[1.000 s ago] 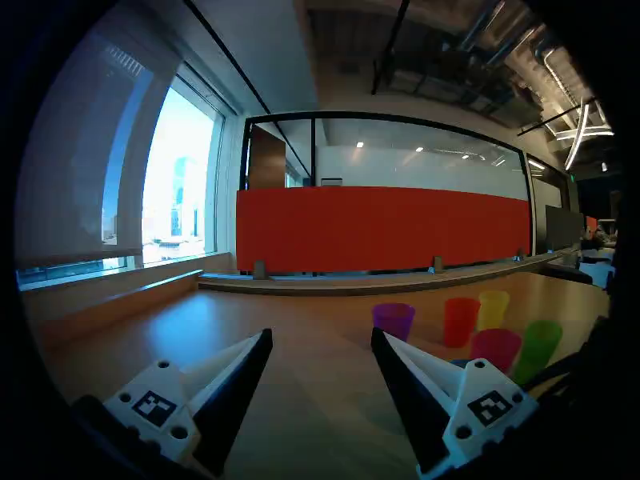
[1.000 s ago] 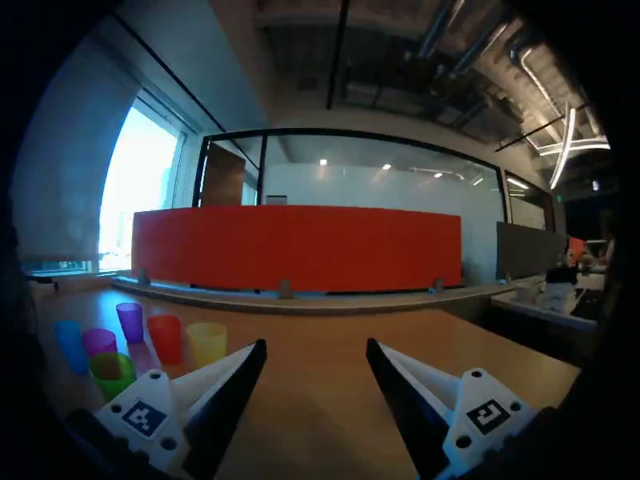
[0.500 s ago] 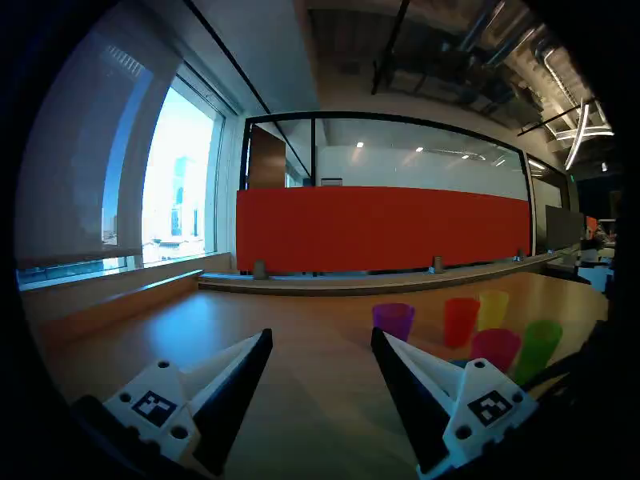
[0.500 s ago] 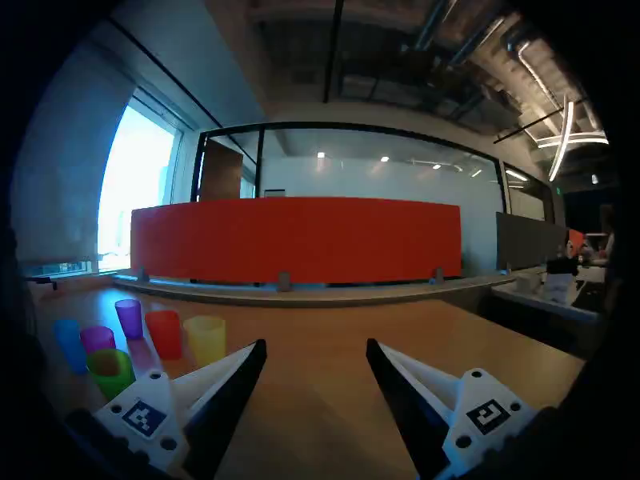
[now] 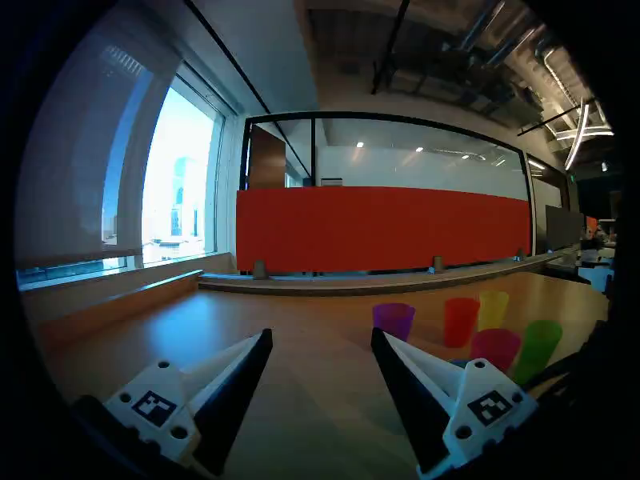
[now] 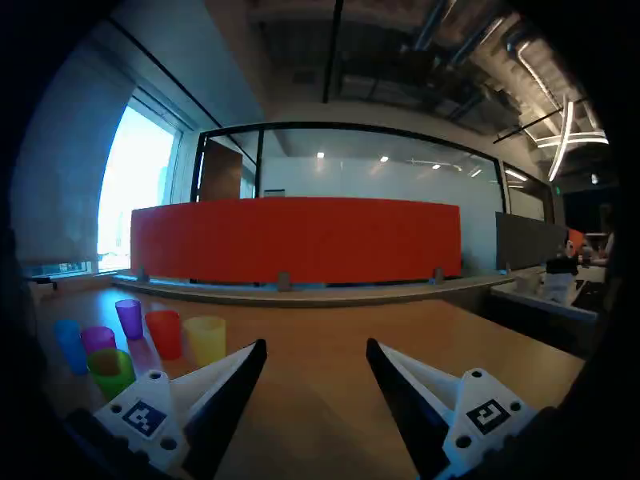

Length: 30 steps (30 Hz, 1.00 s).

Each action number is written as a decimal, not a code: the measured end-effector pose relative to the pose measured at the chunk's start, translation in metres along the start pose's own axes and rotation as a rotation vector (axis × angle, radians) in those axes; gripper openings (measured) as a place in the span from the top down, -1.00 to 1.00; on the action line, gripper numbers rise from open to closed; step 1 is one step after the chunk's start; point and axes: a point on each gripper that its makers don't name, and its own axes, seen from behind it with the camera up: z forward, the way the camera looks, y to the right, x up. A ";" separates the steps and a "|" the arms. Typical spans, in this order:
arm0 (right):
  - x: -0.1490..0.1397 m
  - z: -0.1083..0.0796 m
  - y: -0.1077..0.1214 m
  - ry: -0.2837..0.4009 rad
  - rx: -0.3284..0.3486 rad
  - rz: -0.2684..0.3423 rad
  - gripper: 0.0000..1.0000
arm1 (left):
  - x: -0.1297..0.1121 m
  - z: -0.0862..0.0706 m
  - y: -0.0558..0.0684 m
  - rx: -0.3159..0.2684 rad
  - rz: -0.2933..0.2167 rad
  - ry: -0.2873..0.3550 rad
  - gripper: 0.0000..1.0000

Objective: Pour water

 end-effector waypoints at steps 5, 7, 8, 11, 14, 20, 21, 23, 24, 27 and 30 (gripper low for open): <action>0.001 -0.001 -0.001 -0.001 0.003 0.001 -0.93 | 0.000 0.000 0.000 0.000 0.000 0.000 -0.83; 0.000 -0.001 -0.001 -0.001 0.003 0.001 -0.94 | 0.000 0.001 0.000 0.000 0.000 0.000 -0.83; 0.000 -0.001 -0.002 -0.001 0.003 0.001 -0.93 | 0.000 0.001 0.000 0.000 0.000 0.000 -0.83; 0.000 0.000 -0.002 -0.002 0.003 0.001 -0.96 | 0.000 0.001 0.000 0.000 0.000 0.000 -0.83; 0.000 0.000 -0.002 -0.003 0.003 0.001 -0.99 | 0.000 0.001 0.000 0.000 0.000 0.000 -0.83; 0.000 0.000 -0.002 -0.003 0.003 0.001 -0.99 | 0.000 0.001 -0.001 0.000 0.000 0.000 -0.83; 0.000 0.000 -0.002 -0.003 0.003 0.001 -0.99 | 0.000 0.001 -0.001 0.000 0.000 0.000 -0.83; 0.000 0.000 -0.001 -0.003 0.003 0.001 -0.99 | 0.000 0.000 -0.001 0.000 0.000 0.000 -0.83; 0.000 0.000 -0.001 -0.003 0.003 0.001 -0.99 | 0.000 0.000 -0.001 0.000 0.000 0.000 -0.83; 0.000 0.000 -0.002 -0.003 0.003 0.001 -0.99 | 0.000 0.000 -0.001 0.000 0.000 0.000 -0.83; 0.000 0.000 -0.002 -0.003 0.003 0.001 -0.99 | 0.000 0.000 0.000 0.000 0.000 0.000 -0.83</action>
